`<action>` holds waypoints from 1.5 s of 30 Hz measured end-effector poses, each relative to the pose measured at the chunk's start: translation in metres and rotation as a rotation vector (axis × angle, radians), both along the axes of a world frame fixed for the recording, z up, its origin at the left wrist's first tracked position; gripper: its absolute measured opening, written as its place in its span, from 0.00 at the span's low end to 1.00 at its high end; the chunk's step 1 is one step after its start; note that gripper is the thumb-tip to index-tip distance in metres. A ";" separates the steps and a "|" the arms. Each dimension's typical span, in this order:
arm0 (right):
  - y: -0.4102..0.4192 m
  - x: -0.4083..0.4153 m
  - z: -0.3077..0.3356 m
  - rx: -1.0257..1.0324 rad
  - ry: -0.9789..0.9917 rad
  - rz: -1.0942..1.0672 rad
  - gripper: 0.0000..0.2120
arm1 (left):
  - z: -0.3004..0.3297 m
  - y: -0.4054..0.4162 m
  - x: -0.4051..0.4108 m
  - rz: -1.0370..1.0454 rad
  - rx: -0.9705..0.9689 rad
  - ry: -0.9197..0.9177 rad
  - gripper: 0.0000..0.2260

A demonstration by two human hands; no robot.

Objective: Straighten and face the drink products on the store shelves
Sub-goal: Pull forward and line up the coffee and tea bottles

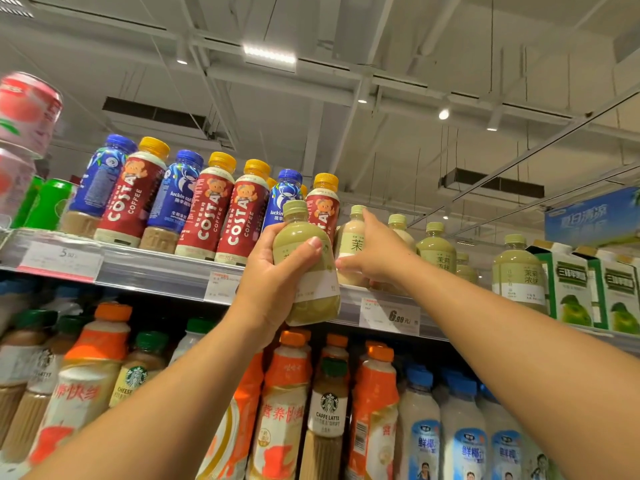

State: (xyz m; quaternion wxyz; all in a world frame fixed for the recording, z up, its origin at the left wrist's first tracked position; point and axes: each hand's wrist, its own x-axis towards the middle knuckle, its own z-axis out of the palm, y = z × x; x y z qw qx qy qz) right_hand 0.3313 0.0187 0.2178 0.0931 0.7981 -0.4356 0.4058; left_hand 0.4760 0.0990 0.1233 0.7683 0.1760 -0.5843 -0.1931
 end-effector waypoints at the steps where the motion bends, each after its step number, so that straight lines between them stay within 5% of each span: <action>1: 0.000 0.000 0.000 0.012 0.005 -0.004 0.56 | 0.000 0.000 0.000 0.001 0.000 0.002 0.18; 4: 0.006 0.000 -0.003 0.042 0.035 -0.030 0.52 | 0.000 0.001 -0.001 0.018 -0.001 0.000 0.19; 6: 0.015 0.000 -0.006 -0.104 0.037 -0.043 0.39 | 0.000 0.000 -0.001 0.021 -0.004 0.000 0.18; 8: 0.035 0.000 -0.014 -0.224 -0.132 0.154 0.23 | 0.001 0.000 -0.001 0.020 -0.002 0.001 0.18; 10: 0.057 -0.001 -0.029 -0.025 -0.303 0.541 0.19 | 0.001 0.001 -0.001 0.013 -0.006 0.006 0.18; 13: 0.080 -0.006 -0.056 0.183 -0.137 0.738 0.29 | 0.001 0.004 -0.003 0.000 0.003 -0.006 0.20; 16: 0.080 -0.011 -0.065 0.069 0.025 0.533 0.48 | 0.003 0.010 -0.008 0.011 0.039 -0.045 0.25; 18: 0.081 -0.017 -0.068 0.014 0.041 0.462 0.52 | 0.007 0.015 -0.016 0.119 0.075 -0.140 0.24; 27: 0.086 -0.095 -0.060 -0.066 0.039 0.245 0.47 | 0.017 0.028 -0.102 0.179 0.104 -0.320 0.14; 33: 0.088 -0.150 -0.045 -0.180 -0.119 0.198 0.44 | 0.028 0.023 -0.151 0.110 -0.057 -0.510 0.27; 35: 0.081 -0.168 -0.038 -0.185 -0.201 0.197 0.43 | 0.015 0.007 -0.147 0.368 -0.077 -0.680 0.30; 39: 0.052 -0.197 -0.024 -0.101 -0.252 0.110 0.48 | -0.033 -0.024 -0.122 1.199 -0.027 -1.124 0.33; 45: 0.004 -0.206 -0.017 0.007 -0.266 0.011 0.51 | -0.022 -0.018 -0.129 1.372 -0.090 -1.148 0.23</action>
